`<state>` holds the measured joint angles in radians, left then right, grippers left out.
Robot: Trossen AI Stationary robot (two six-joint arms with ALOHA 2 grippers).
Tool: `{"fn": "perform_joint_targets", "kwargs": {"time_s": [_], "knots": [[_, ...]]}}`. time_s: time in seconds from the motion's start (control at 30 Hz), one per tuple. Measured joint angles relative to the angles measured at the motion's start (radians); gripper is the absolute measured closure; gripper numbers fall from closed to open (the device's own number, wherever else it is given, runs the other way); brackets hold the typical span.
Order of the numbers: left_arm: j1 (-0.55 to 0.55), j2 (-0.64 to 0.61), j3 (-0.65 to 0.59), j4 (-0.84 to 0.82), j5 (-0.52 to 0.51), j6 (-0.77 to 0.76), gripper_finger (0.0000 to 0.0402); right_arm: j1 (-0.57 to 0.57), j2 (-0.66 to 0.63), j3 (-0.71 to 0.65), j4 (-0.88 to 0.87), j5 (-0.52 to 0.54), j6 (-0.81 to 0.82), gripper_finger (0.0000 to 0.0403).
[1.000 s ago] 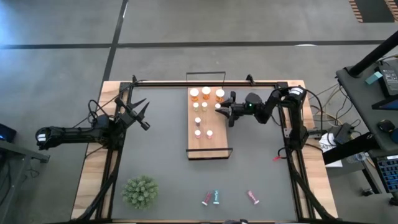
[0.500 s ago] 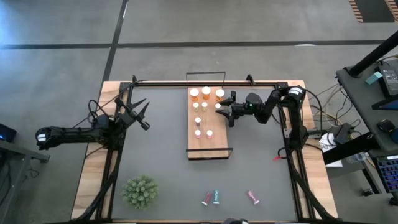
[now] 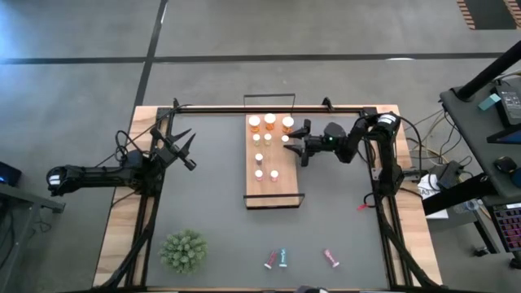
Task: Pick and place medicine bottles onto shelf by color
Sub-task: Put the right blue pill bottle on the shelf aligned with the other blue pill bottle
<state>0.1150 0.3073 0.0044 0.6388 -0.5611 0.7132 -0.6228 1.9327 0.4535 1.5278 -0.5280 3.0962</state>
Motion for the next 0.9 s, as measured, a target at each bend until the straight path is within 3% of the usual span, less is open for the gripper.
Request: {"fn": "perform_joint_targets", "kwargs": {"time_s": [0.43,0.73,0.9], "knots": [[0.000,0.000,0.000,0.000,0.000,0.000,0.0330,-0.015,-0.014,-0.066,0.041,0.032,0.000,0.0199],[0.000,0.000,0.000,0.000,0.000,0.000,0.0330,-0.034,-0.149,-0.165,0.040,0.079,-0.009,0.0199],[0.000,0.000,0.000,0.000,0.000,0.000,0.0330,-0.037,-0.250,-0.211,-0.059,0.083,-0.076,0.0199]]}}
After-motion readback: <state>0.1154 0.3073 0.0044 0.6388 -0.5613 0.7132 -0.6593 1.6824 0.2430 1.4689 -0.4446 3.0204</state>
